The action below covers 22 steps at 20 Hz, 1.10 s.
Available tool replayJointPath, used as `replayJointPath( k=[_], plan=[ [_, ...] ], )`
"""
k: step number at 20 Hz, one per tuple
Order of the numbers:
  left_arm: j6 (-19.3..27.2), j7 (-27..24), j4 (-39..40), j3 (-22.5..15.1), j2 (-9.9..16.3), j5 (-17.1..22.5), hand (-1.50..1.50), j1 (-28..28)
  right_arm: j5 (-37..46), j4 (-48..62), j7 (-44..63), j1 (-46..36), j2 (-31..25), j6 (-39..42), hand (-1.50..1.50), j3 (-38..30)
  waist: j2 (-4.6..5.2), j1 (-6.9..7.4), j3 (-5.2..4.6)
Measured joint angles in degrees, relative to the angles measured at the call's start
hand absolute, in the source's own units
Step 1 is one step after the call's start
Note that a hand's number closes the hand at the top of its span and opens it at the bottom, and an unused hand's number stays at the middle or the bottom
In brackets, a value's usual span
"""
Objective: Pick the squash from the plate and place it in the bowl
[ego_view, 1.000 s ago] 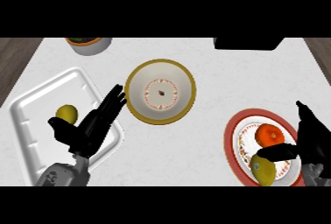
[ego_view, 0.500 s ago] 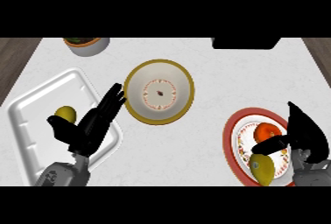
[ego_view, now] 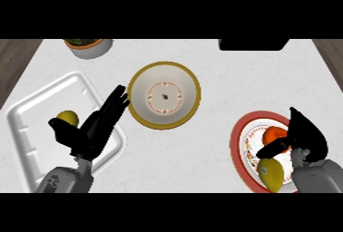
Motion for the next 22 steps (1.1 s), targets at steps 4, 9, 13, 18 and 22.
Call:
replayJointPath(
  k=[4,9,13,18,22],
  plan=[
    [-0.5,-0.3,-0.8,0.1,0.1,-0.6,0.00,1.2,1.5,2.3,-0.7,-0.9,1.4,0.9,-1.50,-1.3,-0.03,-0.01,0.01],
    [0.2,-0.1,-0.2,0.1,-1.6,-1.9,0.00,0.3,5.0,6.5,-2.4,-1.0,4.4,0.5,-1.50,-2.5,-0.01,-0.13,0.04],
    [-0.1,1.5,-1.6,0.5,-1.7,-1.9,0.00,0.6,7.5,8.0,-2.6,-1.3,6.5,0.5,-1.50,-3.4,-0.04,-0.13,0.04],
    [-1.0,2.2,-2.8,1.3,-1.7,-2.1,0.00,1.2,10.2,8.6,-3.5,-0.2,8.0,0.5,-1.50,-5.3,-0.07,-0.20,0.03],
    [-2.4,2.3,-2.5,2.9,-1.6,-1.8,0.00,1.4,12.1,9.5,-4.6,1.0,9.5,0.0,-1.50,-6.8,-0.05,-0.24,0.03]
  ],
)
